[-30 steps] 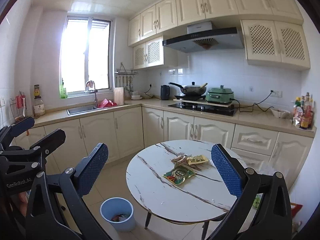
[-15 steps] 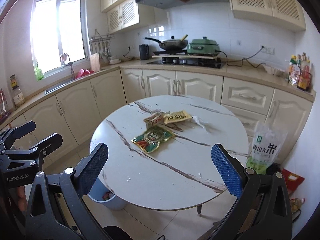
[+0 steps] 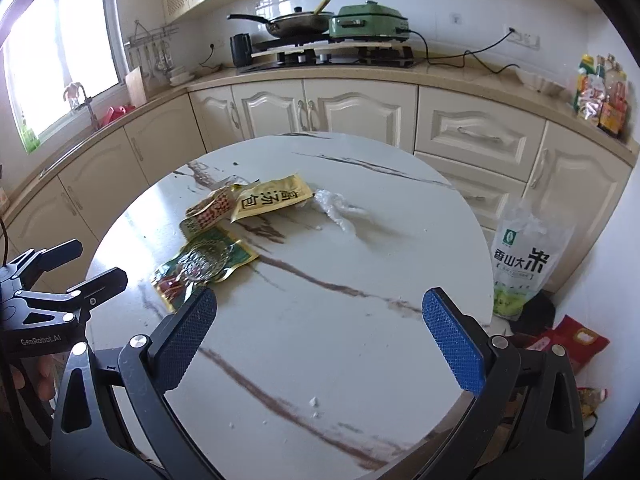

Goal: Collect trash

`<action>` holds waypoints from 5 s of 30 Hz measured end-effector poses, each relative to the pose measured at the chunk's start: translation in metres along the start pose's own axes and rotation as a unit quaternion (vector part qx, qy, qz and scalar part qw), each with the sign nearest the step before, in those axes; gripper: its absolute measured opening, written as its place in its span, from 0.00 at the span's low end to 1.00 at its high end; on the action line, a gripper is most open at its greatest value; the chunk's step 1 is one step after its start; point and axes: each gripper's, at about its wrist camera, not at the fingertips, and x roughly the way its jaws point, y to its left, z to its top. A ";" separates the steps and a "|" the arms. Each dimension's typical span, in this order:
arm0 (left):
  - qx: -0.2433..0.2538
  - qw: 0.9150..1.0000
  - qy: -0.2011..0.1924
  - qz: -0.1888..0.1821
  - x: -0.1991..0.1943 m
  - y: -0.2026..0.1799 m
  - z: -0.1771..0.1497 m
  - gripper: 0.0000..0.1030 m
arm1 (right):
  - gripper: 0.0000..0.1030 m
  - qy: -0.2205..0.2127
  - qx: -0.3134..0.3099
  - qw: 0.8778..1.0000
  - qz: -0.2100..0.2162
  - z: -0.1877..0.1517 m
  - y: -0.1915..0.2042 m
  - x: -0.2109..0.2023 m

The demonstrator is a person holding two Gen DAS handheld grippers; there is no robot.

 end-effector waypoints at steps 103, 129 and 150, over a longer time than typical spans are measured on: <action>-0.049 0.994 -0.032 -0.090 -0.158 0.069 -0.067 0.03 | 0.76 0.086 0.011 0.996 -0.027 -0.030 0.086 0.090; -0.058 0.992 -0.039 -0.104 -0.169 0.075 -0.079 0.03 | 0.08 0.016 -0.011 0.994 0.103 -0.021 0.078 0.024; -0.063 0.992 -0.033 -0.105 -0.165 0.082 -0.082 0.03 | 0.38 0.046 -0.024 0.994 0.101 -0.030 0.112 0.039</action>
